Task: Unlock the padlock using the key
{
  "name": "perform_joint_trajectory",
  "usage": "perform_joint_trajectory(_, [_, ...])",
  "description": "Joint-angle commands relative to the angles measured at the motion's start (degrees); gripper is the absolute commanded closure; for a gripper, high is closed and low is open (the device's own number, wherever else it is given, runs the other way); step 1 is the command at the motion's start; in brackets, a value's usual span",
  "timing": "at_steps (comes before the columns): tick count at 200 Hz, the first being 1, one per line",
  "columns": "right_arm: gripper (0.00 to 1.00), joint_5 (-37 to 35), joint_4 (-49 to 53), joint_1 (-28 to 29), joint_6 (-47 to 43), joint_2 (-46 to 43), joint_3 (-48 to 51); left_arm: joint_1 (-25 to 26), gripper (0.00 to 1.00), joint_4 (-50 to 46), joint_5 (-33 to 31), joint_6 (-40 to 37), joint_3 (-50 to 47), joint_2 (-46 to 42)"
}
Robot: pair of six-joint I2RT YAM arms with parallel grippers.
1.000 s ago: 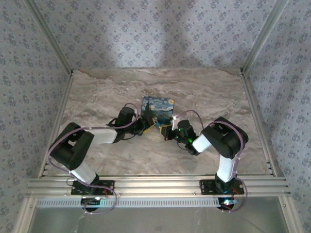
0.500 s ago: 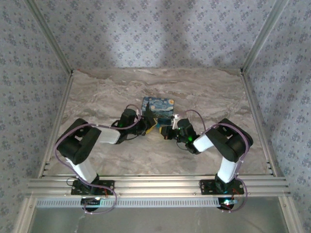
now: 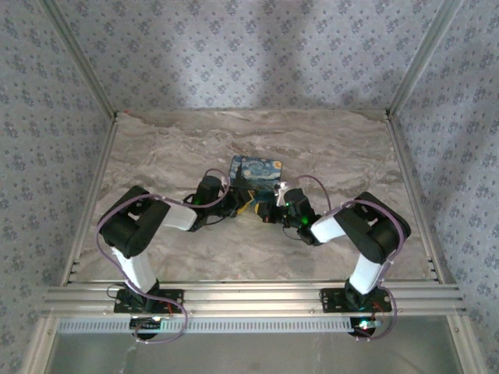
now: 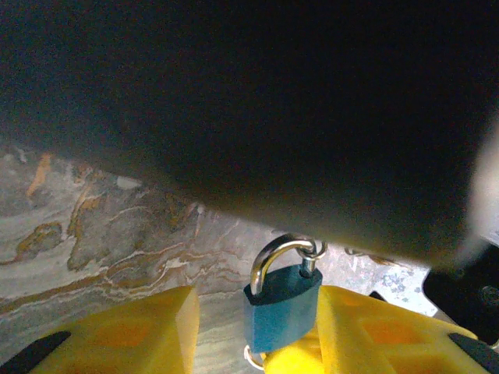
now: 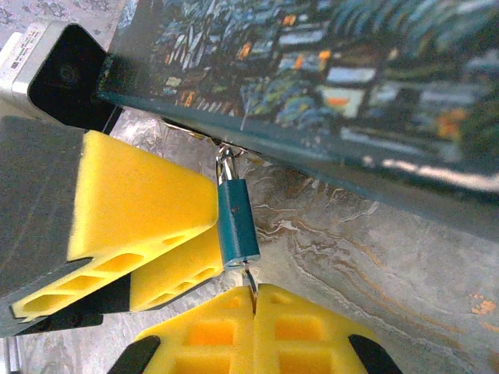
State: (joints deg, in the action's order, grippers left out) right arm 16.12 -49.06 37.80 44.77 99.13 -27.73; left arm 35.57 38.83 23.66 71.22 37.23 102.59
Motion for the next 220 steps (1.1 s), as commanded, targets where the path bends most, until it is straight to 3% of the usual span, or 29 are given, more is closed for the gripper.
perform_joint_trajectory(1, [1.0, 1.97, 0.5, -0.02, 2.43, -1.75, -1.72, 0.92, 0.58, 1.77, 0.25, 0.48, 1.56, 1.25])
perform_joint_trajectory(88, [1.0, 4.18, -0.34, -1.57, 11.17, -2.4, -2.21, 1.47, 0.63, 2.3, 0.51, 1.08, 2.76, 2.61])
perform_joint_trajectory(144, [0.99, 6.19, -2.44, -2.21, 14.18, -1.94, -2.45, 1.69, 0.74, 2.57, 0.11, 1.64, 2.92, 2.62])
perform_joint_trajectory(220, [0.69, 4.55, -0.3, -3.77, 12.33, -5.95, 0.44, 1.79, 0.87, 2.6, -1.34, 3.53, 2.3, 0.54])
